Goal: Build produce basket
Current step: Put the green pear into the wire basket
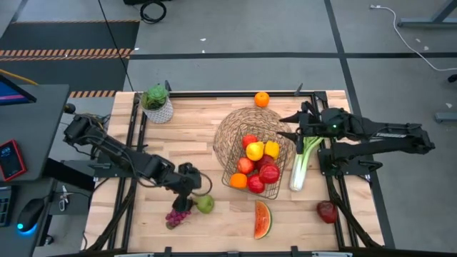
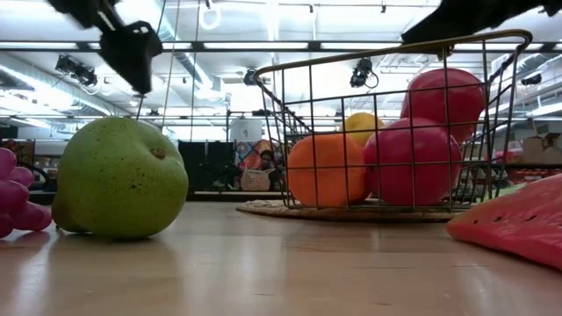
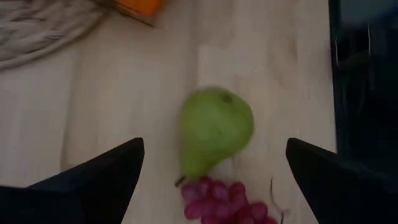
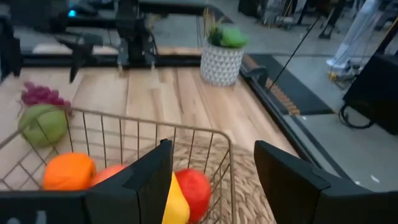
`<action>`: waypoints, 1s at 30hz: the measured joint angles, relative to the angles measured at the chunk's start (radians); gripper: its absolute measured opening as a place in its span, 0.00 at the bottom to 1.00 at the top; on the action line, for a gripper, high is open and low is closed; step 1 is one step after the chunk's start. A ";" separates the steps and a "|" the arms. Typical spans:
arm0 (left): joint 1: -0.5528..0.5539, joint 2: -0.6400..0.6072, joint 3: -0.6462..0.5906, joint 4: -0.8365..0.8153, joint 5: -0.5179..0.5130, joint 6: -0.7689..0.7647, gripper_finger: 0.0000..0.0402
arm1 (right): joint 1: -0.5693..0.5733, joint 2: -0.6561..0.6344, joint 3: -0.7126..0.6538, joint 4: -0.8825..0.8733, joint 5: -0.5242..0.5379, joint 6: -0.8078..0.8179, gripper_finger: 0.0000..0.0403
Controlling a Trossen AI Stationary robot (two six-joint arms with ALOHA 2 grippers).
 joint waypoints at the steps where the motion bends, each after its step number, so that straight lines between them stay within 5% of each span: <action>1: -0.014 0.008 0.000 -0.003 0.000 0.024 1.00 | 0.001 -0.022 -0.017 0.010 0.000 0.001 0.57; 17: -0.116 0.225 0.000 -0.002 -0.038 0.141 1.00 | 0.001 -0.128 -0.059 0.040 -0.016 0.175 0.57; 30: -0.051 0.321 0.000 0.038 -0.035 0.188 1.00 | 0.001 -0.112 -0.059 0.042 -0.016 0.200 0.57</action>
